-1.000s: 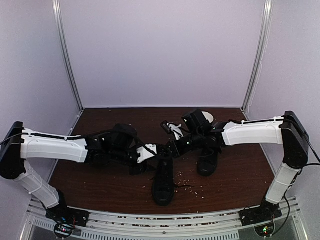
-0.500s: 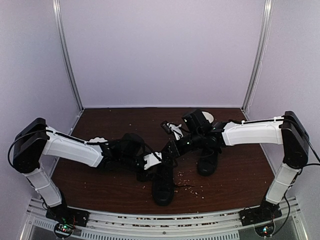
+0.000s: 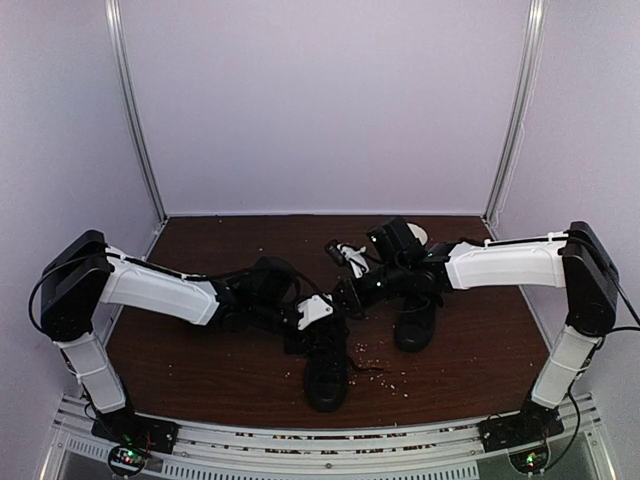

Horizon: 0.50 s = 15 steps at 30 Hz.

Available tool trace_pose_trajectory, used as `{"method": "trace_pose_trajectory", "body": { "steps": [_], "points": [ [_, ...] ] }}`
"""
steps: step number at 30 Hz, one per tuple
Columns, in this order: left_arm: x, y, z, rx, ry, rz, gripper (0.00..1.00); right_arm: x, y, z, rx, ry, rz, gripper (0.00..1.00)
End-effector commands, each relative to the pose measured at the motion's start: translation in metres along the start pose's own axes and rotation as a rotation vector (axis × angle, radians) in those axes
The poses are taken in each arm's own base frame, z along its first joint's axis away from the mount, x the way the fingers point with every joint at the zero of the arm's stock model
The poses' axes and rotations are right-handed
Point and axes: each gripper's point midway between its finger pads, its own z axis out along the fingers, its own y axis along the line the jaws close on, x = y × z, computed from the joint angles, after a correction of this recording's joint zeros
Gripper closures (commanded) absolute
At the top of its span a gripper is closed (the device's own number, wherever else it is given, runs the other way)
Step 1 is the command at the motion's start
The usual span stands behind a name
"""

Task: Tie the shoes
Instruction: Tie the loops with the shoelace on the shoe.

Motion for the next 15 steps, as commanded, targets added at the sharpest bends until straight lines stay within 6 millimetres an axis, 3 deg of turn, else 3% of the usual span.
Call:
{"method": "trace_pose_trajectory", "body": {
  "steps": [1, 6, 8, 11, 15],
  "points": [
    [-0.016, 0.013, 0.006, -0.026, -0.035, -0.02, 0.57, -0.015, 0.021, -0.003, -0.049, -0.035, -0.031, 1.0],
    [-0.005, 0.011, 0.01, -0.023, -0.006, -0.032, 0.71, -0.016, 0.03, -0.001, -0.073, -0.04, -0.038, 1.0],
    [-0.004, 0.008, 0.008, -0.014, -0.006, -0.031, 0.67, -0.015, 0.03, -0.001, -0.072, -0.037, -0.037, 1.0],
    [-0.003, 0.0, -0.003, -0.006, -0.042, 0.002, 0.52, -0.014, 0.029, -0.001, -0.064, -0.034, -0.041, 1.0],
    [0.0, -0.007, -0.021, 0.018, -0.098, 0.021, 0.46, -0.014, 0.028, 0.0, -0.062, -0.03, -0.045, 1.0]
  ]
}}
